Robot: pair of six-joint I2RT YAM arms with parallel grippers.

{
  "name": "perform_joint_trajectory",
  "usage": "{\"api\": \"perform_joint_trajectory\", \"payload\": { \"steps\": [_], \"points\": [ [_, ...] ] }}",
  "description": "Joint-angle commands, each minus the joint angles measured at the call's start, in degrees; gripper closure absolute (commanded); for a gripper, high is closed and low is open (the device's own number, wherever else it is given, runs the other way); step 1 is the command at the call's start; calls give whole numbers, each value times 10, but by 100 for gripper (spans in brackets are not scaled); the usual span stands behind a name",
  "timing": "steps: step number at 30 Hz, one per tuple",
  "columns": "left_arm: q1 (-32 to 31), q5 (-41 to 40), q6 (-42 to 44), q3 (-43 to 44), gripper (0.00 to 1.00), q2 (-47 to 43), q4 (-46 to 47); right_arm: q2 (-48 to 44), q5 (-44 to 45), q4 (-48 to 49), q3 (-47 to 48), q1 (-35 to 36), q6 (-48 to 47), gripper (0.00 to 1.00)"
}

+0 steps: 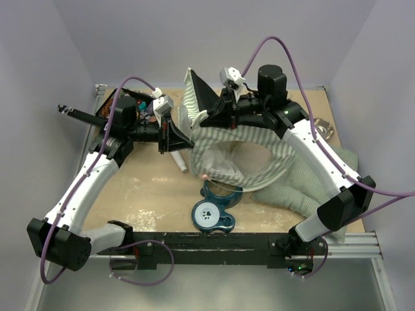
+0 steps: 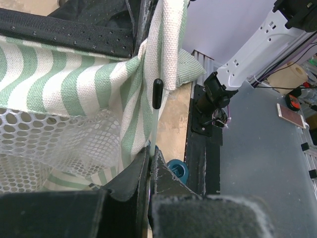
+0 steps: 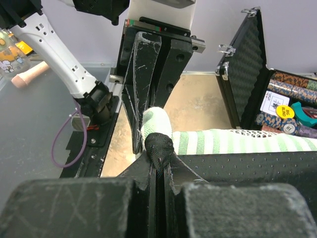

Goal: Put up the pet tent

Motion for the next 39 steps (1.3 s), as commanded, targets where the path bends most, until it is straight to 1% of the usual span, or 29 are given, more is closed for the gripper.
{"api": "perform_joint_trajectory", "payload": {
  "steps": [1,4,5,6,10,17,21,39],
  "points": [
    [-3,-14,-13,-14,100,3,-9,-24,-31,47,17,10,39,100],
    [-3,-10,-24,-28,100,0,-2,-22,-34,84,27,7,62,100],
    [-3,-10,-24,-29,100,-2,0,-22,-34,90,27,7,84,100],
    [-3,-11,-25,-28,100,-2,1,-21,-35,89,28,7,84,100],
    [-3,-9,-25,-15,100,2,3,-23,-31,74,15,7,69,100],
    [-3,-6,-28,7,100,7,6,-26,-22,71,-2,8,70,100],
    [-4,-3,-31,10,100,8,11,-26,-15,61,-4,9,50,100],
    [-7,-8,-41,18,100,12,22,-24,-10,32,-5,16,19,100]
  ]
}}
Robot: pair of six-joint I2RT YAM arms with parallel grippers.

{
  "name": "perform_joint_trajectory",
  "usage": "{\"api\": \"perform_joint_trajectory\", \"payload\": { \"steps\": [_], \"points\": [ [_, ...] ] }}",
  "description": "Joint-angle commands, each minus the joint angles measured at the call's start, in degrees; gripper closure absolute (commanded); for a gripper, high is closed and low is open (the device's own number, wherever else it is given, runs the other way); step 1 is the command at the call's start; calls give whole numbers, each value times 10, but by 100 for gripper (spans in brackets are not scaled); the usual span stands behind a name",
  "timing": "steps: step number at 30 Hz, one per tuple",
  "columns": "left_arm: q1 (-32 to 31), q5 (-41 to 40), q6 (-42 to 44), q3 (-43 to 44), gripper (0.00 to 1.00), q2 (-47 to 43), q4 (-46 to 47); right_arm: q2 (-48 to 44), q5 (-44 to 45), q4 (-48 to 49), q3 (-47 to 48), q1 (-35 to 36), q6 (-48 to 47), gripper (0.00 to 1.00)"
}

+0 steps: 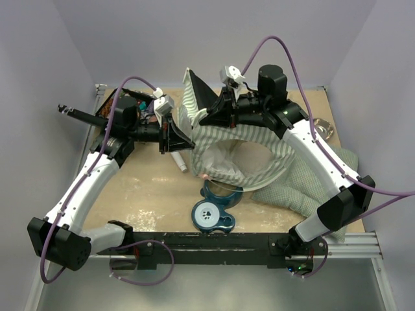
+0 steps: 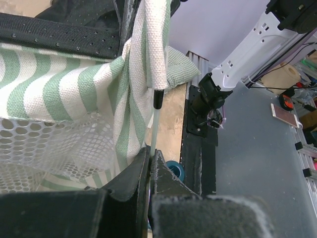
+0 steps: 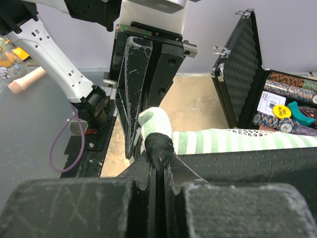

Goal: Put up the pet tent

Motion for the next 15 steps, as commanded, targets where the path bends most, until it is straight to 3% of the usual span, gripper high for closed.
{"api": "perform_joint_trajectory", "payload": {
  "steps": [1,15],
  "points": [
    [-3,-19,-27,25,100,10,7,-26,-19,-6,2,17,-15,100],
    [-7,-18,-1,57,100,32,-23,-15,51,-193,32,52,-214,100]
  ]
}}
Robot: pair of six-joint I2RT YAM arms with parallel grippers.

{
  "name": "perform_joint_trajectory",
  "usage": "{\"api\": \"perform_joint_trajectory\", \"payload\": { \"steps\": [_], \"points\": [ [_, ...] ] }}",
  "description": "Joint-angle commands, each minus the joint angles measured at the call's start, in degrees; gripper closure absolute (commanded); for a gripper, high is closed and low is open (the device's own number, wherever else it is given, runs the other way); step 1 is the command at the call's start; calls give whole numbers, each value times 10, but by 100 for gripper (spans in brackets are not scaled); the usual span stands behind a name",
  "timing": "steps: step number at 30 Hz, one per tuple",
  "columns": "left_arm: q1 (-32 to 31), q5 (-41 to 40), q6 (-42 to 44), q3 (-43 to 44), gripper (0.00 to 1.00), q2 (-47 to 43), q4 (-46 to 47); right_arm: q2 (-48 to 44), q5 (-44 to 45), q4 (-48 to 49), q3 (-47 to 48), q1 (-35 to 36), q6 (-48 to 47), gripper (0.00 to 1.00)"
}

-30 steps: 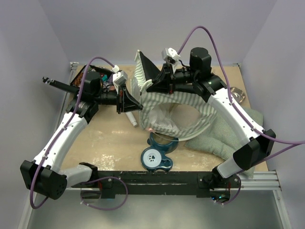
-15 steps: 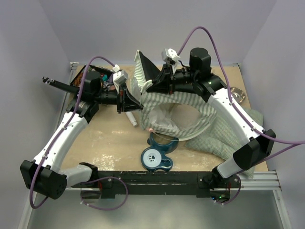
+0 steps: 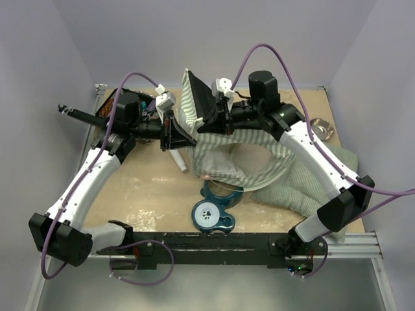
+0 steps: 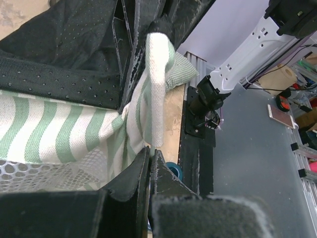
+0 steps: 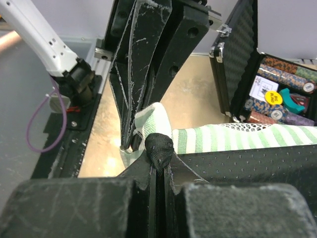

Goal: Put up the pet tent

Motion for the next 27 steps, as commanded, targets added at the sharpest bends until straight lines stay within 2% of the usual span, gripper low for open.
{"api": "perform_joint_trajectory", "payload": {
  "steps": [1,5,10,13,21,27],
  "points": [
    [-5,-18,8,33,100,16,-15,-13,7,-93,30,26,-89,100],
    [-7,-35,47,69,100,38,-46,-7,36,-139,43,38,-146,100],
    [-7,-56,91,102,100,49,-73,-10,27,-125,54,39,-130,100],
    [-6,-47,92,61,98,30,-66,-7,28,-112,71,38,-115,100],
    [0,-41,114,-37,73,-20,-28,0,11,-96,82,17,-89,100],
    [0,-61,64,-72,73,-37,57,-1,2,-93,78,17,-83,100]
  ]
}}
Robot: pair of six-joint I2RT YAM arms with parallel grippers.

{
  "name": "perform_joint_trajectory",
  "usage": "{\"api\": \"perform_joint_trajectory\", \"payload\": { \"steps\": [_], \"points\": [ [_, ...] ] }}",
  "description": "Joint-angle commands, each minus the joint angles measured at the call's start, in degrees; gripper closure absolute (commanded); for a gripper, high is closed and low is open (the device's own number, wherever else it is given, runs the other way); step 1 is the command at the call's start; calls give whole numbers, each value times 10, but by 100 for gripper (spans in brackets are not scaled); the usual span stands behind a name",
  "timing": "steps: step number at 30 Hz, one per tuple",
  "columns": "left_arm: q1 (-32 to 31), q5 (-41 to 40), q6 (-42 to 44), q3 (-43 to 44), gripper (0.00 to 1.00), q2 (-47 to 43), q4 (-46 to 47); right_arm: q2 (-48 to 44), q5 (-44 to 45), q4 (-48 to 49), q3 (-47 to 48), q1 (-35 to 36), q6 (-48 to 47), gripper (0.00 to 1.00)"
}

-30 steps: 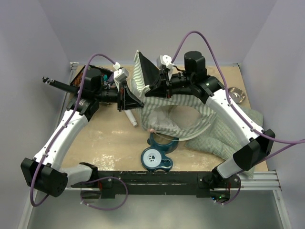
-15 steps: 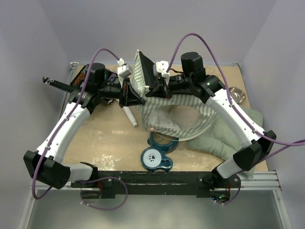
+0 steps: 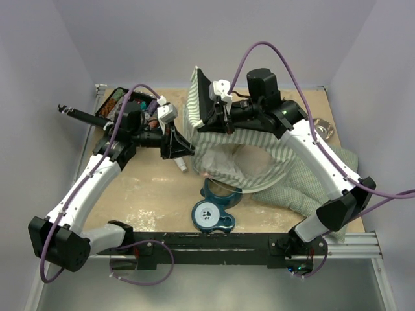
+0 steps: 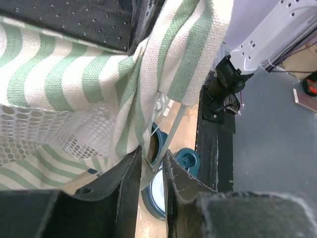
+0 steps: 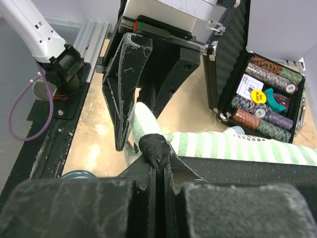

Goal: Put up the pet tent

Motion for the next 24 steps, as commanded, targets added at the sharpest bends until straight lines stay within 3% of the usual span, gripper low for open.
{"api": "perform_joint_trajectory", "payload": {
  "steps": [1,4,5,10,16,21,24],
  "points": [
    [4,-34,-32,-20,76,-15,97,-6,-41,6,20,2,22,100],
    [4,-29,-53,-22,97,-14,129,-10,-38,1,12,3,19,100],
    [3,-24,-60,-21,100,-14,136,-10,-34,-3,9,3,15,100],
    [-3,-7,-55,15,100,-3,115,-5,-12,-43,5,7,-30,100],
    [-13,-21,35,66,100,25,-3,5,-5,-60,16,8,-41,100],
    [-15,-38,73,46,100,24,-37,13,-18,-60,65,7,-11,91],
    [-15,-43,81,32,100,23,-33,22,-18,-68,92,8,3,79]
  ]
}}
